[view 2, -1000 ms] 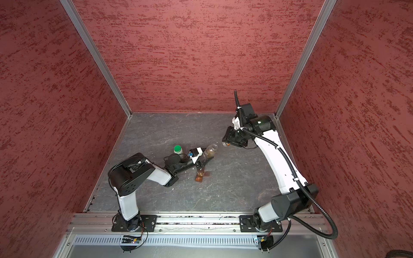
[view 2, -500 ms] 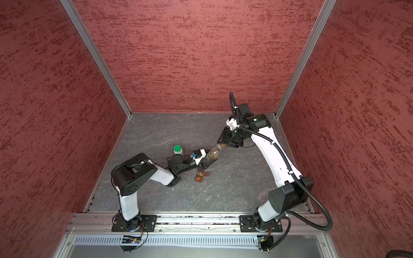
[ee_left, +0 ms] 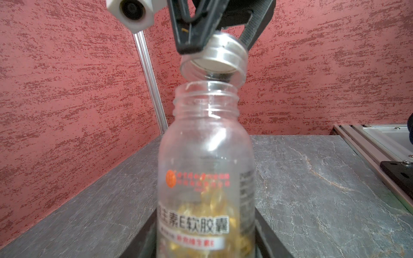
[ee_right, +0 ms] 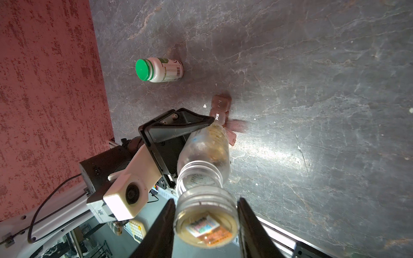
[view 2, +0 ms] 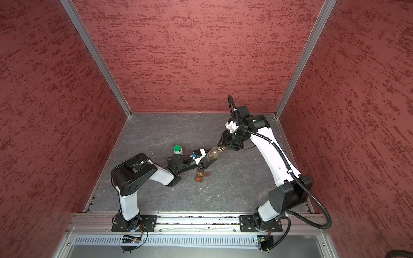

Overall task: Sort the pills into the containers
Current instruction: 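Lift the cap and carry it toward the bottle held by the left gripper, then press the cap onto the bottle mouth and twist it with the right gripper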

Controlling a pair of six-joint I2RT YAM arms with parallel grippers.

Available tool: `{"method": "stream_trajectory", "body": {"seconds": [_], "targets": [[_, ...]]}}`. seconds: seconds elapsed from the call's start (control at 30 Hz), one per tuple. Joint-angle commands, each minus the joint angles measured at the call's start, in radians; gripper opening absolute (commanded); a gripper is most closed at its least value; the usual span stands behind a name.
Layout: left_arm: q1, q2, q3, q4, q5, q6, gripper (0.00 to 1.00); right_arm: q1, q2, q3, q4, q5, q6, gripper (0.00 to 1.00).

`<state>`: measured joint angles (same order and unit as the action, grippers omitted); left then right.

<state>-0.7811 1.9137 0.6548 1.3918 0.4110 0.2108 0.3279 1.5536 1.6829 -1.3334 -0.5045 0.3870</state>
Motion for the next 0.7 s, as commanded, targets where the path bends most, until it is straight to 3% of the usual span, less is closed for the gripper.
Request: {"method": "stream_trajectory", "body": {"seconds": [0.0, 0.67], "targets": [[-0.006, 0.005, 0.004, 0.021, 0.005, 0.004, 0.00, 0.009, 0.005, -0.014, -0.010, -0.009, -0.021, 0.43], [-0.023, 0.005, 0.003, 0.021, 0.020, 0.033, 0.00, 0.032, 0.036, -0.020, 0.016, -0.036, -0.025, 0.44]]}}
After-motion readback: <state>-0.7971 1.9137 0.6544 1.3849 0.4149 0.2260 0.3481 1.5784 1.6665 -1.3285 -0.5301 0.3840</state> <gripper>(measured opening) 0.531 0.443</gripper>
